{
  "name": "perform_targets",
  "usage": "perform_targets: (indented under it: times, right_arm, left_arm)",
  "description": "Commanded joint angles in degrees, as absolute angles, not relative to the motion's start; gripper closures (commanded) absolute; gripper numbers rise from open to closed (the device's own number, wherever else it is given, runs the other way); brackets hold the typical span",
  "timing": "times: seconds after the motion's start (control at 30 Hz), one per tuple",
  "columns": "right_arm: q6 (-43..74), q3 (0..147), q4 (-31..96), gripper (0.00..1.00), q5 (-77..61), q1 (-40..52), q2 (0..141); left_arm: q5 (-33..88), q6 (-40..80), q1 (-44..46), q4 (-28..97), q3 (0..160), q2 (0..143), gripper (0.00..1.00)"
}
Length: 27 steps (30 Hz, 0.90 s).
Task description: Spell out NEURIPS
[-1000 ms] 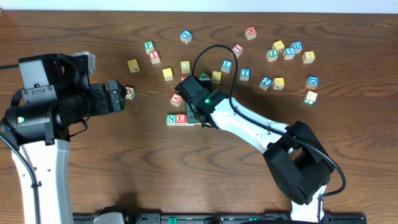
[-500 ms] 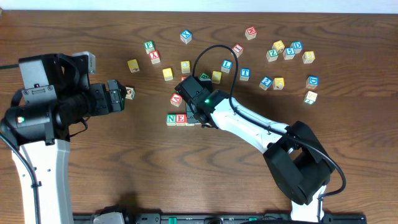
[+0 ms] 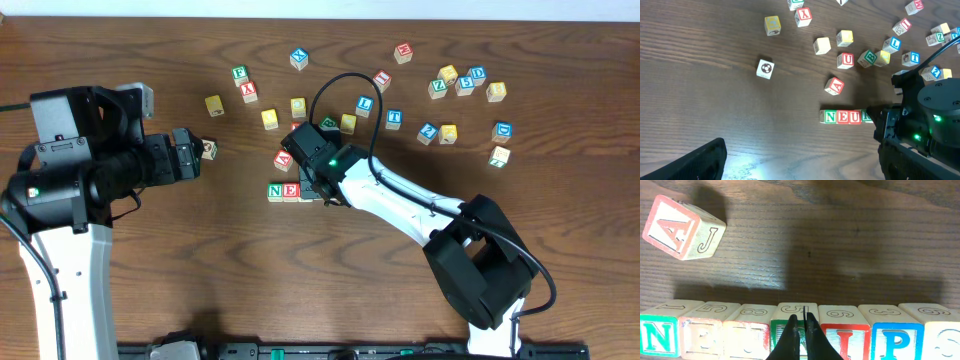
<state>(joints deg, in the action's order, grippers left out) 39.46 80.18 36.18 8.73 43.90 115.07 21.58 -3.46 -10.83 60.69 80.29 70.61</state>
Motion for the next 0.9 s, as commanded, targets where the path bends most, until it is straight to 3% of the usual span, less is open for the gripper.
perform_targets:
  times: [0.0, 0.87]
  right_arm:
    - [40.2, 80.1, 36.9, 0.99, 8.4, 44.7, 115.4]
    - [40.2, 80.1, 35.4, 0.99, 8.2, 44.7, 115.4]
  left_arm:
    - [22.0, -4.1, -11.1, 60.8, 81.2, 70.4, 0.05]
    - [22.0, -4.1, -11.1, 60.8, 81.2, 70.4, 0.05]
